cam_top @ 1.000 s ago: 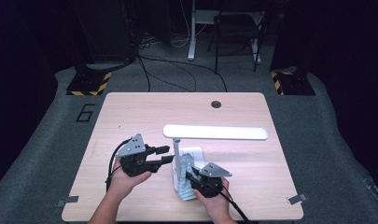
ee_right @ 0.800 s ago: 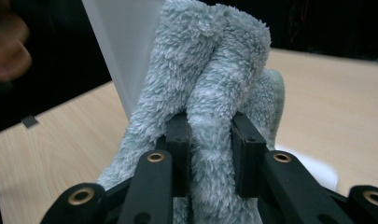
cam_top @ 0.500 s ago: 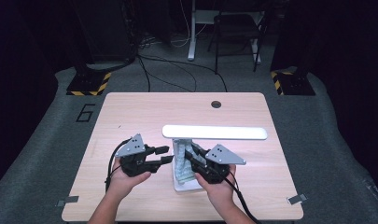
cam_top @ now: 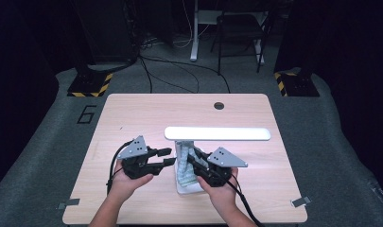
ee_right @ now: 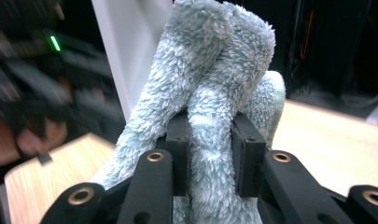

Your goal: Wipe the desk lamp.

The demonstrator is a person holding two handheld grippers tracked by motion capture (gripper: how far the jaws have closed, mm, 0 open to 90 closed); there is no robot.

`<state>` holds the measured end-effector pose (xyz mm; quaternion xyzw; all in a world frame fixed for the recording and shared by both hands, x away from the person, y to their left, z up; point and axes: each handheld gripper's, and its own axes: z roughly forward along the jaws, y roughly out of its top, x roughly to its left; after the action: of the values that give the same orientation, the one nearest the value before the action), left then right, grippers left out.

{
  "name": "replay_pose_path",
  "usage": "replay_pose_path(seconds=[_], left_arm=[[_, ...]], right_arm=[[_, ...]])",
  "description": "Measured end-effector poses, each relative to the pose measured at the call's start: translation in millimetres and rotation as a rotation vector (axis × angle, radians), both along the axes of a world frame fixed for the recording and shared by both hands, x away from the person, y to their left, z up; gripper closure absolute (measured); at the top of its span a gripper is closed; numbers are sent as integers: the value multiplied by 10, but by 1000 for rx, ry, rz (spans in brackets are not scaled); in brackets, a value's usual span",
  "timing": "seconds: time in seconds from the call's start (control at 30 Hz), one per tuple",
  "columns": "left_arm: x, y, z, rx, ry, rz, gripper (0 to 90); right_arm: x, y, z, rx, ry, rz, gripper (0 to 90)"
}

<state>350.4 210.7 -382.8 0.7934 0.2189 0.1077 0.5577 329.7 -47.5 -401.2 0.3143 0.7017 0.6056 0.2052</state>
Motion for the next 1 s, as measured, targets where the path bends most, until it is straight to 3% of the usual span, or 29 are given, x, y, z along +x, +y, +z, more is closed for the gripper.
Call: replay_pose_path(seconds=[0.07, 0.17, 0.3, 0.4, 0.6, 0.8, 1.0], left_arm=[[1, 0, 0, 0, 1, 0, 598], [3, -4, 1, 4, -2, -3, 598], [3, -6, 0, 2, -2, -4, 597], [3, 13, 8, 11, -6, -7, 579], [-19, 19, -7, -7, -25, -18, 509], [-6, 0, -20, -19, -22, -17, 463], [-3, -26, -21, -33, -28, -25, 447]], right_arm=[[3, 9, -153, -25, 55, 3, 726], [18, 25, -340, -64, 92, -1, 726], [32, 44, -554, -134, 115, -12, 726], [33, 46, -624, -155, 122, -13, 725], [52, -37, -545, -98, 144, -9, 719], [20, -182, -327, -36, 113, -26, 720], [20, -316, -108, -7, 81, -37, 721]])
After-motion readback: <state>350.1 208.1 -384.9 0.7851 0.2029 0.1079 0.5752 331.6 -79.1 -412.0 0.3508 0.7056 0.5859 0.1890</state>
